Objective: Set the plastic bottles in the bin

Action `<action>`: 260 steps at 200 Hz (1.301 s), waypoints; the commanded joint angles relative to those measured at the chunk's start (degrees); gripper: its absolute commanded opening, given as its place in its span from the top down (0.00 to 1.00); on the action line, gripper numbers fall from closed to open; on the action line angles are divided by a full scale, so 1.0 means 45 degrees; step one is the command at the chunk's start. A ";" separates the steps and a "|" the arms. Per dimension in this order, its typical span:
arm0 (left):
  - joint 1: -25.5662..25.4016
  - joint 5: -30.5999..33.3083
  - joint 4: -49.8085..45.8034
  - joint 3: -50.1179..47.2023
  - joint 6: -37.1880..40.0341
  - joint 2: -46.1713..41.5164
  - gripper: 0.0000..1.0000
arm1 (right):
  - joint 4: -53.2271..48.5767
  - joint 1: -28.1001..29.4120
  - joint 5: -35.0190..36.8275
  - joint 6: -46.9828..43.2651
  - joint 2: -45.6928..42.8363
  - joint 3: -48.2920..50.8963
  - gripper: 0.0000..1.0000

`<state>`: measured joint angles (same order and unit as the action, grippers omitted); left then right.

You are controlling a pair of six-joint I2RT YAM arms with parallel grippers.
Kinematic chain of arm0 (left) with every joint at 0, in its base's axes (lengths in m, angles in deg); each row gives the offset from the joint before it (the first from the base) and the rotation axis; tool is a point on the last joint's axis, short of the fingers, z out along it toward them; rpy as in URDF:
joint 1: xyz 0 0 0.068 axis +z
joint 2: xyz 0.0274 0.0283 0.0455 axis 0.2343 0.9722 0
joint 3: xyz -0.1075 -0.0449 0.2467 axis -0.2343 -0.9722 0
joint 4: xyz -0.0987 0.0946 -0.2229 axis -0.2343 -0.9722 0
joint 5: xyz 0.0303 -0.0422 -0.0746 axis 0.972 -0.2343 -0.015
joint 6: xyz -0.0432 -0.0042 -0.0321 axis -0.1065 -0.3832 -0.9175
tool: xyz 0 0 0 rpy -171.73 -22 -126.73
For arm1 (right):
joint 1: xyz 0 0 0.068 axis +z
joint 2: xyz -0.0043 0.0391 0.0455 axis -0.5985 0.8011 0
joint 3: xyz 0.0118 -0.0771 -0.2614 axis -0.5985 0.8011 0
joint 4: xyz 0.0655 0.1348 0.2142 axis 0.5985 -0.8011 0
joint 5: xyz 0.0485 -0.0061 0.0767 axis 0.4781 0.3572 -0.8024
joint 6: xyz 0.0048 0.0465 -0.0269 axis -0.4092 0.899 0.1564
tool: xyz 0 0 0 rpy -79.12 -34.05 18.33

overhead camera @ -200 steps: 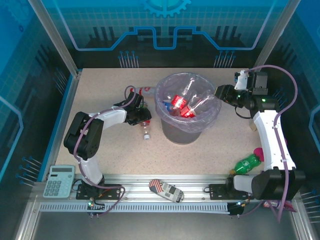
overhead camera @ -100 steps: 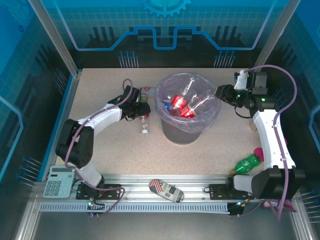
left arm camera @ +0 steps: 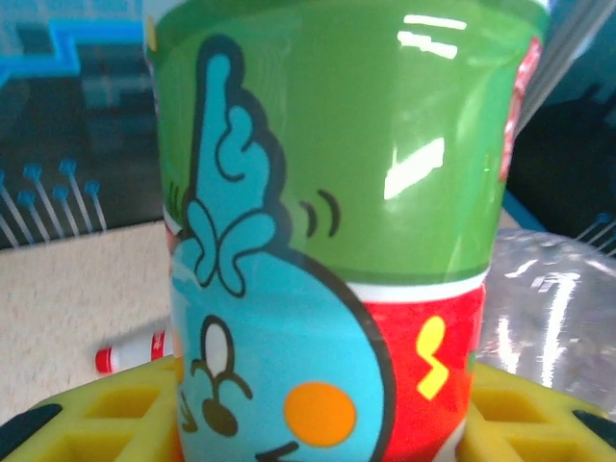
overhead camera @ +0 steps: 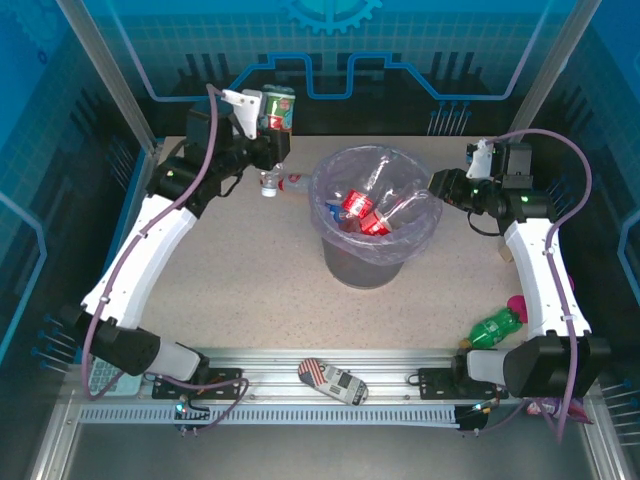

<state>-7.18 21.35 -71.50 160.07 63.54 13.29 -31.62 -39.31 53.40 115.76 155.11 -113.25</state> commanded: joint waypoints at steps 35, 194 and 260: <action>-0.1554 -0.1849 -0.0541 0.2749 0.1352 0.1195 0.59 | -0.0239 0.0502 0.0165 0.0102 -0.0013 -0.0135 0.64; -0.2835 -0.1356 0.0289 0.4006 0.0466 0.5633 0.64 | -0.0496 0.0512 0.0253 -0.0186 -0.0017 -0.0500 0.64; -0.3001 -0.1269 -0.0862 0.3278 -0.0296 0.5864 0.68 | -0.0415 0.0518 0.0209 -0.0198 -0.0012 -0.0461 0.64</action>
<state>-19.68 16.17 -72.13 175.70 64.90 39.28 -32.06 -38.20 55.24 115.83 155.11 -114.08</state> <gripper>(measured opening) 0.482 0.359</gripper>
